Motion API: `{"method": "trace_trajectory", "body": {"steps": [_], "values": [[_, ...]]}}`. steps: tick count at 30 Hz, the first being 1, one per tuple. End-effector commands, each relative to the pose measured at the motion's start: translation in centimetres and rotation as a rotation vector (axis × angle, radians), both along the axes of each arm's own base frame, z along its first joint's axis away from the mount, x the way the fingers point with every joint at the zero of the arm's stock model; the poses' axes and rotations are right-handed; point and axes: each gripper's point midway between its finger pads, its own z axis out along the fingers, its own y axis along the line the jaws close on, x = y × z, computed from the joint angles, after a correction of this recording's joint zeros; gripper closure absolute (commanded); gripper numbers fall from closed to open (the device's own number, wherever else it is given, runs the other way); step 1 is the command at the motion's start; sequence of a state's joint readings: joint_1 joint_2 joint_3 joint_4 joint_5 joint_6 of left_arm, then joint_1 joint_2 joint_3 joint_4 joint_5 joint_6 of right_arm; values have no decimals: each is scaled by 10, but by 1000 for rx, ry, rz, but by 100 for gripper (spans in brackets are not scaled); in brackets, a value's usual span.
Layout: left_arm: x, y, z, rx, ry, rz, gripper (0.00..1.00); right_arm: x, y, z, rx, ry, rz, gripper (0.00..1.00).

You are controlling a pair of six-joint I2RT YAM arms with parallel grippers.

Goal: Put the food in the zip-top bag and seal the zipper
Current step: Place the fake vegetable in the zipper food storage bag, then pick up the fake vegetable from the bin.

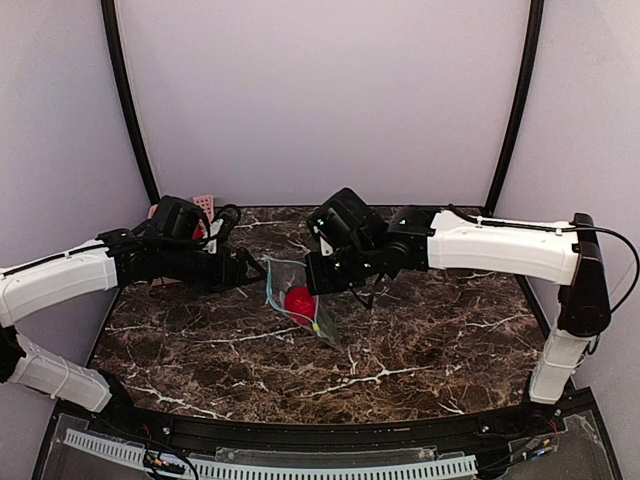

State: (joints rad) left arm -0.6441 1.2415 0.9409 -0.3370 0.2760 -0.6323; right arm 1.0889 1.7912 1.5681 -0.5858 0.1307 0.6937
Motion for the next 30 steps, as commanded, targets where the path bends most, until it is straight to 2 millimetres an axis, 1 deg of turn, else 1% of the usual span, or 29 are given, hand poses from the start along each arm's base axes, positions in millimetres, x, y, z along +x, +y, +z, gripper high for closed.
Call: {"method": "trace_trajectory", "body": {"steps": [1,2,4,5,6,7,8,9,10,11,12,13,14,15,16,17,18,19,20,21,22,23,24,25,26,27,28,29,30], "values": [[4,37,17,32,-30,44,12,3,-3,-5,-7,3,-19,100],[5,44,23,37,-45,55,10,3,-3,-4,-7,2,-20,100],[12,67,26,87,-57,79,5,3,-4,-4,-7,0,-18,100],[18,83,27,124,-63,93,4,3,-3,-4,-9,0,-15,100],[21,90,23,143,-49,97,4,3,-2,-4,-7,-1,-10,100],[29,107,24,175,-54,113,3,3,-2,-4,-10,-3,-7,100],[34,113,17,191,-31,111,3,3,-1,-4,-10,-5,-2,100],[43,130,20,214,-38,133,3,3,-1,-3,-10,-7,0,100],[50,136,12,228,-14,135,3,3,-1,-2,-9,-9,1,100],[61,150,15,242,-29,157,3,3,-1,-1,-7,-12,1,100],[69,157,6,256,-3,168,3,4,-2,-1,-8,-12,0,100],[81,170,10,266,-14,199,3,4,-2,0,-7,-14,-1,100],[90,178,-2,287,19,212,3,4,-3,1,-4,-15,-3,100],[101,190,2,301,5,242,2,4,-2,1,-3,-14,-2,100],[111,203,-13,332,43,270,2,4,-2,3,0,-17,0,100],[123,209,-22,355,63,275,1,4,-1,4,3,-16,2,100],[134,221,-21,376,61,307,1,4,-1,4,4,-17,4,100],[140,227,-36,392,103,312,1,3,0,5,6,-16,6,100],[148,236,-35,407,107,336,1,3,0,5,7,-15,7,100],[152,239,-49,414,146,340,1,3,0,5,7,-14,8,100],[158,241,-50,416,147,348,1,3,0,5,9,-14,9,100],[162,242,-61,424,171,348,1,2,0,5,8,-12,10,100],[168,244,-61,427,161,357,1,2,1,6,11,-11,13,100],[171,247,-70,446,175,361,1,2,1,6,11,-10,15,100],[176,249,-69,454,166,366,1,2,2,5,12,-9,18,100],[179,252,-76,471,179,369,1,2,3,6,14,-9,20,100],[183,254,-75,478,169,371,1,2,4,6,13,-10,24,100],[185,255,-82,490,183,369,1,2,5,6,14,-11,25,100],[189,257,-82,495,182,372,1,2,5,7,15,-12,28,100]]}}
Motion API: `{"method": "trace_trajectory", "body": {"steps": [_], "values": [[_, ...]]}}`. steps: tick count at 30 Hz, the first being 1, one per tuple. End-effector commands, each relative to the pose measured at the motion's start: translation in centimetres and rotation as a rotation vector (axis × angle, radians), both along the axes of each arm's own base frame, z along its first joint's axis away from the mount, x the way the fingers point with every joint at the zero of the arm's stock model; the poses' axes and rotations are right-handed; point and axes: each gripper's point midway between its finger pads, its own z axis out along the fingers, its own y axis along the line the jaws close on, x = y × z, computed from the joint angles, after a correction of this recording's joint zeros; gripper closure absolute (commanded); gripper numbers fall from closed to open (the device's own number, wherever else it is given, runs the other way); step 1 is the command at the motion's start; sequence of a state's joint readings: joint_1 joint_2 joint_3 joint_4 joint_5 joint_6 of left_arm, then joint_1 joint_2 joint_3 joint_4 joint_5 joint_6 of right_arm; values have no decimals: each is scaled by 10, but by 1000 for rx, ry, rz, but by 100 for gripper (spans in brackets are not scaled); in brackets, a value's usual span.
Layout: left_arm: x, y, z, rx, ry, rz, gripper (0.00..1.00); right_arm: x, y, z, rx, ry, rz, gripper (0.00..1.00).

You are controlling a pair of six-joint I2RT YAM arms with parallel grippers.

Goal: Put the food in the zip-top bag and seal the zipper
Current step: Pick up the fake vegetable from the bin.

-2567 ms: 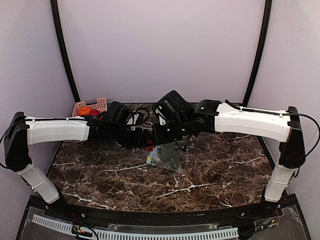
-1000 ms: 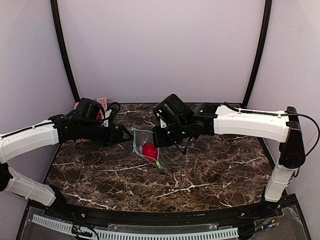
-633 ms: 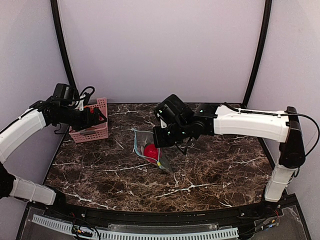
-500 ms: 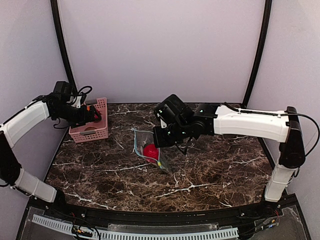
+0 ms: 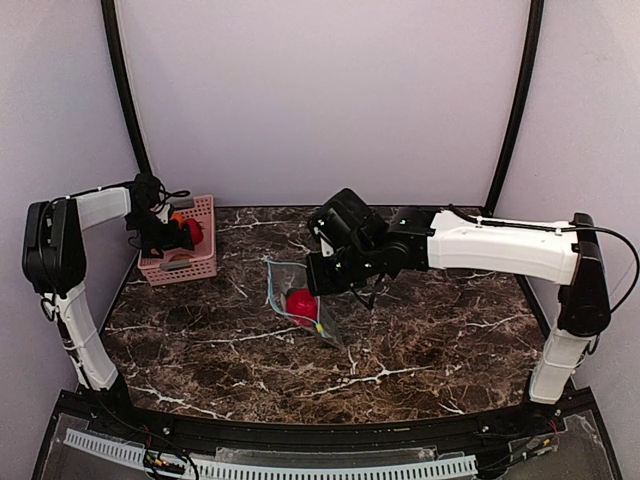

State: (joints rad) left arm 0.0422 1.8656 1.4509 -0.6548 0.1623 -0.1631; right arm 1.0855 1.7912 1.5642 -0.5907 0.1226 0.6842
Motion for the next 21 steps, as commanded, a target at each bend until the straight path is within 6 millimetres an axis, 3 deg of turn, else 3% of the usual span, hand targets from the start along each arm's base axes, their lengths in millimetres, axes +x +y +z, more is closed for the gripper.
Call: {"method": "trace_trajectory", "body": {"steps": [1,8,21], "values": [[11,11,-2,59,14,2,1,3,8,10,26,-17,22,100],[8,9,-31,41,88,-4,1,4,13,9,30,-11,32,100],[9,4,-58,10,147,-9,1,3,16,4,29,3,35,100]]}}
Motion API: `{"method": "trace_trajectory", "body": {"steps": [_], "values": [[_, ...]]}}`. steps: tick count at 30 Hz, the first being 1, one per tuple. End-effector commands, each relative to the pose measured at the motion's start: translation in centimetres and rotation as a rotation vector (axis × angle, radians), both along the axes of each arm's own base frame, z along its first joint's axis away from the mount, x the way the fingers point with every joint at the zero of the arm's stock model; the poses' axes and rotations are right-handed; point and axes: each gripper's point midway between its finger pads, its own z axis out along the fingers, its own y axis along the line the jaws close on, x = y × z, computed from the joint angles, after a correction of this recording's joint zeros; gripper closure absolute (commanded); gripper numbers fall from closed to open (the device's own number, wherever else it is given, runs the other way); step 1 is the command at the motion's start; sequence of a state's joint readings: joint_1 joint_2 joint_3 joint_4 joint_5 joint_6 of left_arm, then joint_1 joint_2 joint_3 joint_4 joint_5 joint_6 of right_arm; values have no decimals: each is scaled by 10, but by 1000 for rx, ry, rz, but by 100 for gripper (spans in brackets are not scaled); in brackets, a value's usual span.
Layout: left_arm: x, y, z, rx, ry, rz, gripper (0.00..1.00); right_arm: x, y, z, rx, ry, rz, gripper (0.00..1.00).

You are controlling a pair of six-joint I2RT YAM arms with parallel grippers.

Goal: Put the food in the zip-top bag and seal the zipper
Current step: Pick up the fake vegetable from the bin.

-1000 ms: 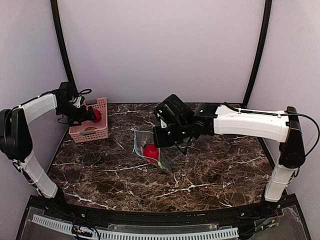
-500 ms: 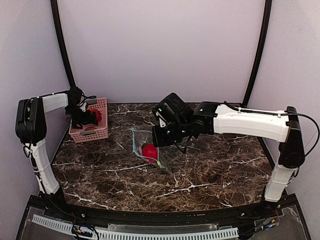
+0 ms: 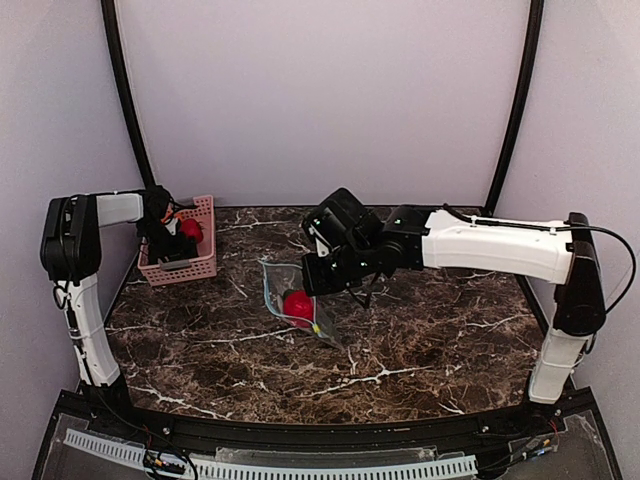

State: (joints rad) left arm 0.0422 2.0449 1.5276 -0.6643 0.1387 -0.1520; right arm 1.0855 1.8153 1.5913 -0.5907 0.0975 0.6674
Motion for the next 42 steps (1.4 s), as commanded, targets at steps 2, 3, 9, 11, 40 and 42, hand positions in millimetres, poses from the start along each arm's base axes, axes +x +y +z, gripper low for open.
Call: {"method": "trace_trajectory", "body": {"steps": [2,3,9,11,40,42], "values": [[-3,-2,-6,-19,36,-6,1,3,9,5,25,-2,5,100],[-3,-2,-6,-19,35,-7,3,4,8,5,26,-2,3,100],[-3,-3,-3,-25,39,-17,12,4,7,3,23,2,-6,100],[-3,-4,0,-26,39,-20,16,4,7,3,24,5,-9,100],[-14,-20,161,-116,-537,-88,21,6,7,2,22,8,-24,100],[-25,-37,181,-137,-578,-138,21,6,7,5,26,6,-21,100]]}}
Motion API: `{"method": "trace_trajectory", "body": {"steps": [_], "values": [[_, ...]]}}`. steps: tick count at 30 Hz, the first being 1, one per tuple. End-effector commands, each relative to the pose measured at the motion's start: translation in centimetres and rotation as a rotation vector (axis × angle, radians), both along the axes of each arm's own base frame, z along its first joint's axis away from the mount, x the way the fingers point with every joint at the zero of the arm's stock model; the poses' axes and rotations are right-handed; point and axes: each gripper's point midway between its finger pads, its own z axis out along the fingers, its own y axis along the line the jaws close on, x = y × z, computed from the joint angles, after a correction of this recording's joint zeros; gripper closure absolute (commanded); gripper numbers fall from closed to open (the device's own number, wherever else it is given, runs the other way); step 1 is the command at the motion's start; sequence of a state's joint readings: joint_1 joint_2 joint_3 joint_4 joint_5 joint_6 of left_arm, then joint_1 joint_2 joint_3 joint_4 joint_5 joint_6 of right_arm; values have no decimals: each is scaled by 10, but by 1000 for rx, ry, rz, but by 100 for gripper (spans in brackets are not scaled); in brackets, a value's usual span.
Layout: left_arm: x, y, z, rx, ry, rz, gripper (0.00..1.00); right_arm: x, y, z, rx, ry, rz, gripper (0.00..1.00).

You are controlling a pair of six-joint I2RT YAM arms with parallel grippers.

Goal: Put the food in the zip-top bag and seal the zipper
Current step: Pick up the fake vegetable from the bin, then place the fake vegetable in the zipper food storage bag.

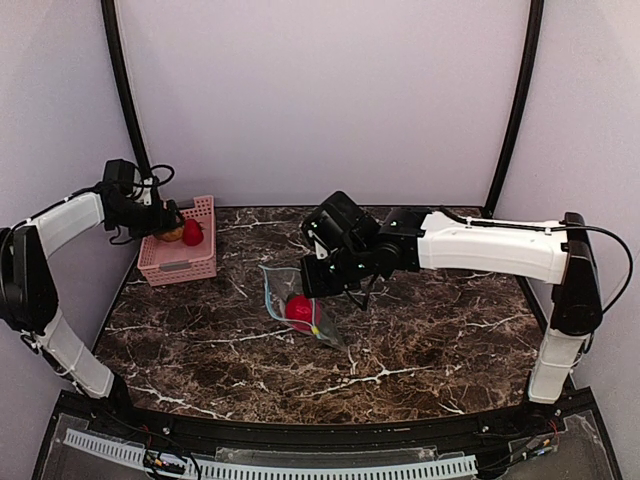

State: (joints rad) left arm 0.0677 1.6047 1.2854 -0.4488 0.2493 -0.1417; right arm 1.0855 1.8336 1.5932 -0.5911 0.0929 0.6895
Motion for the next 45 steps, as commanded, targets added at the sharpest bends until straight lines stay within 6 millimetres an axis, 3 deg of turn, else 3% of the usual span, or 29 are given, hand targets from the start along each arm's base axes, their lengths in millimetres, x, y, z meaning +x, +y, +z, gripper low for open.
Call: {"method": "trace_trajectory", "body": {"steps": [1,5,10,13,15,21,29,39,45], "values": [[-14,-36,54,-53,-161,-128,21,5,5,15,34,-19,-5,100],[-50,-88,77,-73,-201,-262,21,5,3,19,43,-18,3,100],[-118,-168,109,-234,-239,-467,22,4,0,25,70,-14,27,100],[-165,-217,106,-346,-208,-627,22,4,1,30,111,-13,44,100],[-189,-237,103,-395,-183,-686,23,1,2,34,140,-2,65,100],[-233,-283,92,-437,-139,-804,23,-7,5,41,193,9,106,100],[-246,-334,80,-471,-114,-890,25,-15,5,40,227,38,122,100],[-227,-341,38,-375,-31,-822,26,-24,9,52,284,33,180,100],[-207,-331,20,-263,-19,-726,26,-29,13,52,303,39,215,100]]}}
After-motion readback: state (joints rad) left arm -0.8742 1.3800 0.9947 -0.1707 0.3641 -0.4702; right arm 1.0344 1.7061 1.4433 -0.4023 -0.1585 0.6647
